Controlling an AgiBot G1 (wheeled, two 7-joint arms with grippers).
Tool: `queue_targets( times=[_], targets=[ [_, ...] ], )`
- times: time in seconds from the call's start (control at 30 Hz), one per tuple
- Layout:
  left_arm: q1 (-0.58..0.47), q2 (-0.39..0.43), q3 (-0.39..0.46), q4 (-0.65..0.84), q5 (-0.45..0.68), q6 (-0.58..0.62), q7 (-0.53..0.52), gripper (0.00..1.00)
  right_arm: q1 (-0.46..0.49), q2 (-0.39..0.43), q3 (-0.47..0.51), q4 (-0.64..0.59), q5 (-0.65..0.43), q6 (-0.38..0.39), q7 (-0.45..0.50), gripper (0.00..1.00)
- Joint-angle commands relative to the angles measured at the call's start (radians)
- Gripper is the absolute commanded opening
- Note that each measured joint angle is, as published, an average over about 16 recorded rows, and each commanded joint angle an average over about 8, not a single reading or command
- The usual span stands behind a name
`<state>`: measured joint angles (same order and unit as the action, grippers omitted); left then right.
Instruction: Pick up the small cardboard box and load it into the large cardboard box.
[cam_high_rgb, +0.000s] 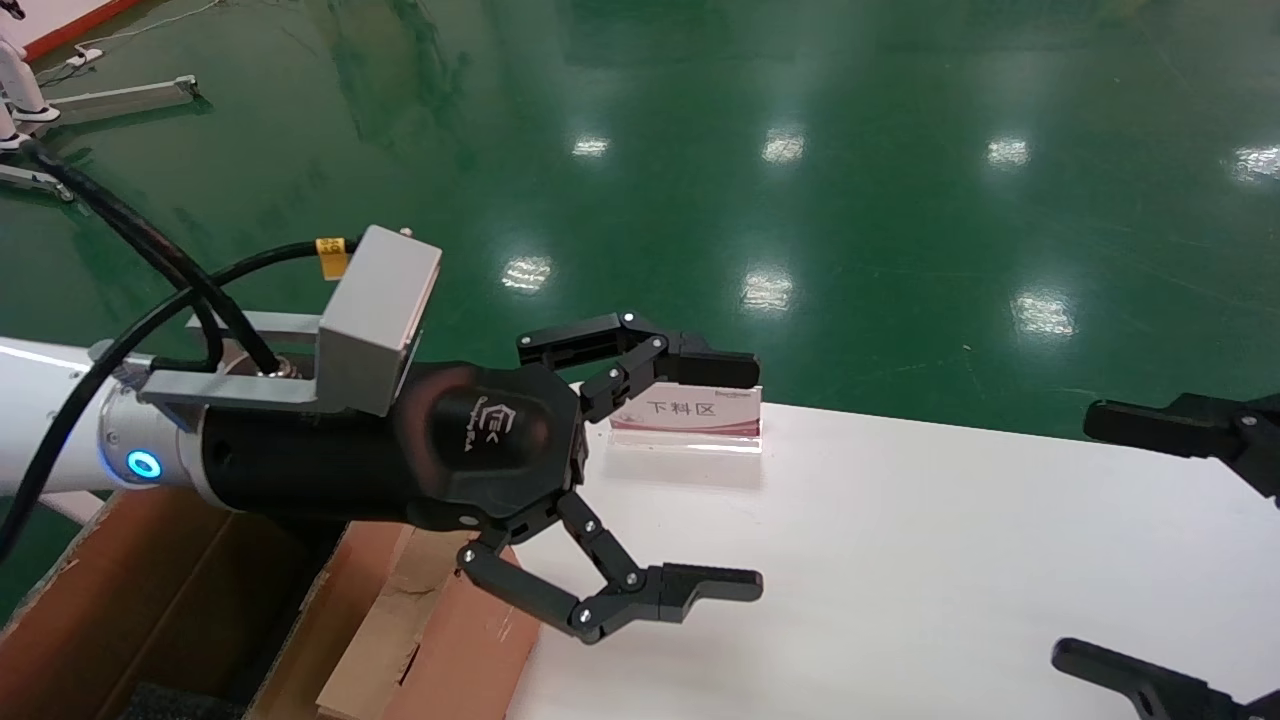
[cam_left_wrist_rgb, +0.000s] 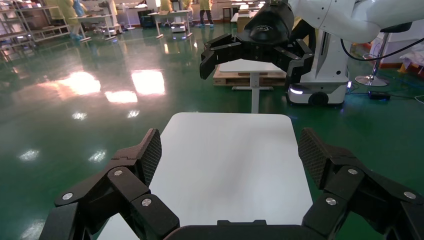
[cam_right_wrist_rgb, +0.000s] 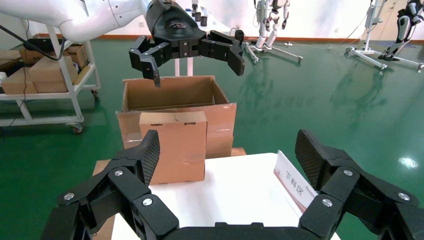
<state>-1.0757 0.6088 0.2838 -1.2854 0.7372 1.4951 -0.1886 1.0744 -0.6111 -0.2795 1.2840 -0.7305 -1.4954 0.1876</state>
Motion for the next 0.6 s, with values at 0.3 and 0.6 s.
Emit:
queue_targets(
  times=[0.3,0.6],
  targets=[
    [-0.029,-0.017,0.036,-0.006,0.05,0.003,-0.011,1.0,0.0,0.0,0.0,0.0,0.0,0.0,0.0,1.0],
    [-0.166,-0.033,0.145,-0.023,0.217,0.018,-0.065,1.0,0.0,0.0,0.0,0.0,0.0,0.0,0.0,1.0]
  ],
)
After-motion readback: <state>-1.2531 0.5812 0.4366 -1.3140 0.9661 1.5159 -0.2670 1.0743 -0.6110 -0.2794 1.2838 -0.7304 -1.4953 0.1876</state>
